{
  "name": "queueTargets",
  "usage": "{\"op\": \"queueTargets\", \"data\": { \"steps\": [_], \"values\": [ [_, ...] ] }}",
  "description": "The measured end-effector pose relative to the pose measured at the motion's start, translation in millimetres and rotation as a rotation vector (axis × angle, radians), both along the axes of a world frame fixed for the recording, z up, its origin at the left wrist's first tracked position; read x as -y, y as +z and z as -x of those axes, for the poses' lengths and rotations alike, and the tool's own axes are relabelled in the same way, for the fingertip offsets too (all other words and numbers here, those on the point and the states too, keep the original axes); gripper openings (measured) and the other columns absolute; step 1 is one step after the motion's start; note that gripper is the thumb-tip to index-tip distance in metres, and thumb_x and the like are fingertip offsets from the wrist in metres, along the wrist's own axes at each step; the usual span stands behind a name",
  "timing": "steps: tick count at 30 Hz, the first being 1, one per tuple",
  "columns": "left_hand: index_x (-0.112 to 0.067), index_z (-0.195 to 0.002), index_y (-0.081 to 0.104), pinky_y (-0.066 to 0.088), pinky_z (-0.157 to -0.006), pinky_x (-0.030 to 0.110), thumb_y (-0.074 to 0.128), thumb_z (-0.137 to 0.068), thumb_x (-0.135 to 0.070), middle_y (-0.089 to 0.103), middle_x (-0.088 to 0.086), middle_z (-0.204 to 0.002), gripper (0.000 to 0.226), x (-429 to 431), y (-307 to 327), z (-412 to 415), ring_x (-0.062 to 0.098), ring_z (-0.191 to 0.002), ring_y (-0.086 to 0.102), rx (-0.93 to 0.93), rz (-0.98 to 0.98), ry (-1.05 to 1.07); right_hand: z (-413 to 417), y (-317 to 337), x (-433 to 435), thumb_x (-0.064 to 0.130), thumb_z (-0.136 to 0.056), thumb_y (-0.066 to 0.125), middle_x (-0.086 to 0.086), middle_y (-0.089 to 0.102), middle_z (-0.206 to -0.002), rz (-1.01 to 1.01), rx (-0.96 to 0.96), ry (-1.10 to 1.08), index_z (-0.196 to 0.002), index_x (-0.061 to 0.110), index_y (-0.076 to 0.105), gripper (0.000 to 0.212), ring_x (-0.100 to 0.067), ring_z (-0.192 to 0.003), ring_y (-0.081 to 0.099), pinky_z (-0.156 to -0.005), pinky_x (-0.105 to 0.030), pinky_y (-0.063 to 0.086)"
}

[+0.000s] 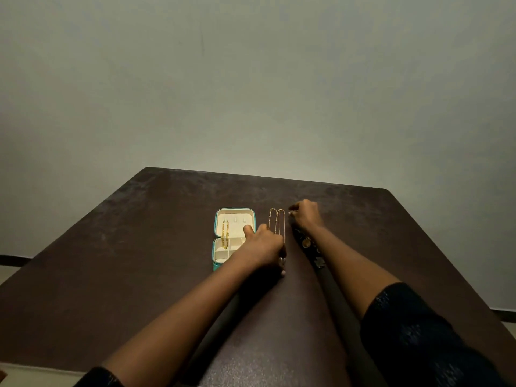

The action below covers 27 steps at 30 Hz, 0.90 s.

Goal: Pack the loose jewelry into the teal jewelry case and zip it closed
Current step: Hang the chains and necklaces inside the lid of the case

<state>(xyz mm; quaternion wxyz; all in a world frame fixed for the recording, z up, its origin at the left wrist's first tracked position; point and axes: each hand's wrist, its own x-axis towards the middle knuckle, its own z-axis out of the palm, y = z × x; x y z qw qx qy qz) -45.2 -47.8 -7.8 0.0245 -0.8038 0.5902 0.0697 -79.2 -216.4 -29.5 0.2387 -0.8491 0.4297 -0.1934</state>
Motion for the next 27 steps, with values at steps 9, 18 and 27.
{"op": "queueTargets", "data": {
  "steps": [9, 18, 27],
  "values": [
    [-0.031, -0.115, 0.065, 0.024, -0.090, 0.045, 0.069, -0.077, -0.046, 0.061, 0.002, -0.119, 0.041, 4.6, -4.0, -3.2, 0.027, -0.121, 0.033, 0.004, -0.023, -0.036, -33.5, -9.8, 16.3, 0.011, -0.092, 0.055, -0.017, 0.061, -0.125, -0.002, -0.110, 0.079, -0.122, 0.004, 0.060, 0.031, -0.029, -0.115, 0.058, -0.101, -0.037, 0.046],
    [-0.026, -0.116, 0.065, 0.024, -0.092, 0.047, 0.067, -0.080, -0.044, 0.060, 0.007, -0.118, 0.040, 12.9, -10.7, -5.6, 0.027, -0.121, 0.033, 0.012, -0.018, -0.018, -50.1, -17.2, 30.0, 0.004, -0.083, 0.059, -0.022, 0.068, -0.106, 0.098, -0.147, 0.034, -0.101, 0.005, 0.071, 0.023, -0.037, -0.101, 0.064, -0.083, -0.042, 0.053],
    [-0.008, -0.114, 0.062, 0.024, -0.093, 0.048, 0.059, -0.087, -0.029, 0.056, 0.011, -0.118, 0.034, 11.1, -11.3, -0.1, 0.029, -0.120, 0.032, -0.028, 0.009, -0.002, -51.4, -20.4, 30.2, 0.003, -0.091, 0.044, -0.026, 0.055, -0.122, 0.175, -0.259, 0.074, -0.116, -0.005, 0.053, 0.028, -0.041, -0.113, 0.053, -0.091, -0.041, 0.045]
  ]
}}
